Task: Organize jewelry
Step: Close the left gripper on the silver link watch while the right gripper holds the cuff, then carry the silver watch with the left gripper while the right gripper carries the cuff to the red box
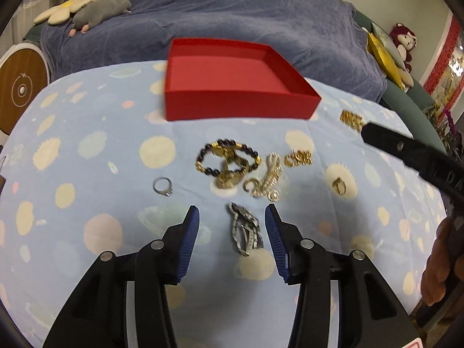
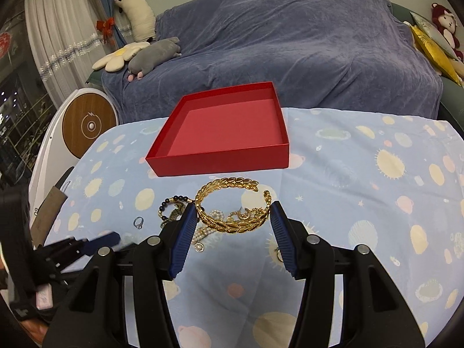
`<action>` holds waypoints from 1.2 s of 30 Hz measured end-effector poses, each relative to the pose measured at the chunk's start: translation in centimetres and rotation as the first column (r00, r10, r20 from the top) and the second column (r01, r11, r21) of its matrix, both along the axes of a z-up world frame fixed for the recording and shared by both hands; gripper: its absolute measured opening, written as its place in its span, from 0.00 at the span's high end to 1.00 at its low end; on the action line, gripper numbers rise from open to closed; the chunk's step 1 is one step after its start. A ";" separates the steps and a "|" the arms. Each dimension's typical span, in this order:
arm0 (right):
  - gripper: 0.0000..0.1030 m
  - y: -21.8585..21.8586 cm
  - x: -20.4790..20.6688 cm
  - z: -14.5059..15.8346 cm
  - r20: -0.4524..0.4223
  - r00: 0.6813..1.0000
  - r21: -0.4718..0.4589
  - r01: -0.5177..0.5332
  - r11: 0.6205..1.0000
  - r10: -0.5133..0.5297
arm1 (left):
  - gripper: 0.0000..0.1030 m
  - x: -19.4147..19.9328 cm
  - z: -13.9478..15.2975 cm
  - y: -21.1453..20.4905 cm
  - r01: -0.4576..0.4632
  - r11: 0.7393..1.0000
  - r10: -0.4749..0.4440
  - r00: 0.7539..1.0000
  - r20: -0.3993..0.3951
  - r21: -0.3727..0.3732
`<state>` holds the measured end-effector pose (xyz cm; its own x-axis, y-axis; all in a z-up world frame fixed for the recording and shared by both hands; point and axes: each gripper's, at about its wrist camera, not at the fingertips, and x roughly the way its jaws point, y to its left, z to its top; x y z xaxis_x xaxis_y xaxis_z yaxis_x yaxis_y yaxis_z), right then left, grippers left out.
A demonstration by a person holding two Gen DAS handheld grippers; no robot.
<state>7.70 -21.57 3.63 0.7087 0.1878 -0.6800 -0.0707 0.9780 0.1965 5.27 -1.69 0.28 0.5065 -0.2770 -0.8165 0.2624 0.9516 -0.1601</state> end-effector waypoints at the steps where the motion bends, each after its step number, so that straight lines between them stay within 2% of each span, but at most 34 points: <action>1: 0.51 -0.1 -0.1 -0.1 0.002 1.000 -0.006 0.002 1.000 -0.002 | 0.52 0.0 -0.6 -0.6 0.006 1.000 -0.006 1.000 -0.007 0.009; 4: 0.51 -0.2 -0.4 -0.3 0.002 1.000 -0.018 0.001 1.000 0.000 | 0.50 0.4 -1.9 -1.8 0.000 0.999 0.000 1.000 -0.006 0.038; 5: 0.51 -0.3 -0.3 -0.3 0.000 1.000 -0.017 -0.002 1.000 0.002 | 0.53 0.6 -2.3 -2.0 0.001 0.999 0.000 1.000 -0.011 0.042; 6: 0.51 -0.3 -0.4 -0.4 -0.001 1.000 -0.017 -0.005 1.000 0.005 | 0.59 0.8 -2.6 -2.2 0.005 0.999 -0.004 1.000 -0.018 0.039; 7: 0.51 -0.3 -0.4 -0.4 -0.002 1.000 -0.018 -0.009 1.000 0.009 | 0.73 0.9 -2.9 -2.3 0.008 0.999 -0.007 1.000 -0.020 0.040; 8: 0.51 -0.2 -0.4 -0.4 -0.003 1.000 -0.022 -0.013 1.000 0.012 | 0.82 1.1 -3.1 -2.4 0.012 0.999 -0.011 1.000 -0.025 0.042; 14: 0.51 0.1 -0.1 -0.4 -0.003 1.000 -0.025 -0.024 0.999 0.024 | 0.86 1.2 -3.5 -2.5 0.027 0.999 -0.026 0.999 -0.027 0.034; 22: 0.51 0.2 0.1 -0.3 0.003 1.000 -0.024 -0.024 0.999 0.024 | 0.86 1.0 -2.3 -1.0 0.032 0.999 -0.033 0.999 -0.033 -0.031; 30: 0.51 0.6 0.4 0.8 0.023 0.999 -0.013 -0.038 0.999 0.038 | 0.87 0.7 0.9 0.0 0.028 0.996 -0.027 0.999 0.019 -0.081; 36: 0.51 1.0 3.5 4.2 0.099 0.993 -0.026 -0.061 0.998 0.063 | 0.87 3.4 6.2 0.3 0.033 0.995 -0.022 0.993 0.117 -0.089</action>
<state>11.25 -20.53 7.85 0.7606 0.2185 -0.6113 -0.1492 0.9753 0.1629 8.63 -1.43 6.47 0.5871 -0.3625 -0.7238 0.3099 0.9267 -0.2126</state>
